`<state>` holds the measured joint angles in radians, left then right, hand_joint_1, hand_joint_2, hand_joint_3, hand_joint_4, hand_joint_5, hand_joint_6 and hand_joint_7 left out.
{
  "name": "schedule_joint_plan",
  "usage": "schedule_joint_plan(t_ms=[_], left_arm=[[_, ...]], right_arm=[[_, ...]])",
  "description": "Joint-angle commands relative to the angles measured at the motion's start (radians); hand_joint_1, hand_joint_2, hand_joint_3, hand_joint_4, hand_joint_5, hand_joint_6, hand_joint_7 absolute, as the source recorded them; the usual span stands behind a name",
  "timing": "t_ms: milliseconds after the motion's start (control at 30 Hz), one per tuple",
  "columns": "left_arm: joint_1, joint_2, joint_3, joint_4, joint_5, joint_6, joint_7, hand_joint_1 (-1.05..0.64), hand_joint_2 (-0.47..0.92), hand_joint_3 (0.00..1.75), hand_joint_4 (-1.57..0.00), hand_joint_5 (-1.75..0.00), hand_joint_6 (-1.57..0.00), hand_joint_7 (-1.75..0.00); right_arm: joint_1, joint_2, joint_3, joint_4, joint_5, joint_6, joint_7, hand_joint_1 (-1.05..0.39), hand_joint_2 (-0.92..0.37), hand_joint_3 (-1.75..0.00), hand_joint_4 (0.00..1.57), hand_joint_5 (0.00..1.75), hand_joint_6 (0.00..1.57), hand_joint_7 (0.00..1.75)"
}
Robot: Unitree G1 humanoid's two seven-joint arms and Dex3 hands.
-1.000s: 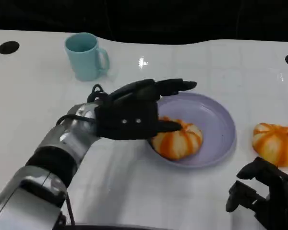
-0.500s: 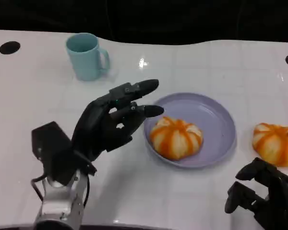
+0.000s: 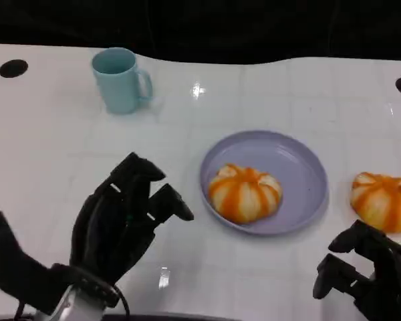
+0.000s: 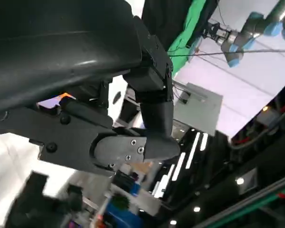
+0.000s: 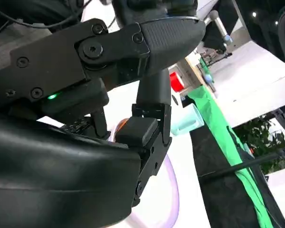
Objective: Grasp the bread from the table and place it into the plate.
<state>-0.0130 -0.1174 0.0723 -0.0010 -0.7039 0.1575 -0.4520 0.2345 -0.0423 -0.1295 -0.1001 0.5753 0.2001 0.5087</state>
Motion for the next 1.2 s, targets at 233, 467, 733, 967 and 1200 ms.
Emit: schedule_joint_plan(t_ms=[233, 467, 733, 967, 1200], left_arm=[[0.191, -0.031, 0.008, -0.095, 0.003, 0.011, 0.02, -0.55, 0.92, 0.38, -0.81, -1.75, -0.61, -1.75], [0.216, -0.035, 0.02, -0.05, 0.033, -0.032, 0.001, -0.55, 0.92, 0.39, -0.83, -1.75, -0.62, -1.75], [0.208, -0.037, 0.035, -0.015, 0.062, -0.051, 0.01, -0.55, 0.92, 0.36, -0.86, -1.75, -0.66, -1.75], [0.184, -0.032, 0.049, 0.024, 0.071, -0.063, -0.006, -0.55, 0.92, 0.38, -0.87, -1.75, -0.65, -1.75], [0.15, -0.026, 0.068, 0.074, 0.072, -0.088, -0.029, -0.55, 0.92, 0.38, -0.87, -1.75, -0.64, -1.75]], right_arm=[[0.001, -0.006, -0.01, -0.003, 0.0, -0.01, -0.006, -0.53, -0.92, -0.2, 0.73, 1.55, 0.79, 1.06], [0.0, -0.003, -0.007, -0.007, 0.0, -0.008, -0.01, -0.53, -0.92, -0.2, 0.72, 1.56, 0.79, 1.08], [-0.001, -0.006, -0.018, 0.004, 0.005, -0.022, -0.001, -0.53, -0.92, -0.22, 0.72, 1.56, 0.78, 1.1], [-0.003, -0.008, -0.025, 0.012, 0.011, -0.018, -0.002, -0.53, -0.92, -0.2, 0.74, 1.53, 0.78, 1.09], [-0.016, -0.011, -0.03, 0.029, 0.006, -0.019, 0.003, -0.54, -0.92, -0.2, 0.73, 1.55, 0.78, 1.08]])
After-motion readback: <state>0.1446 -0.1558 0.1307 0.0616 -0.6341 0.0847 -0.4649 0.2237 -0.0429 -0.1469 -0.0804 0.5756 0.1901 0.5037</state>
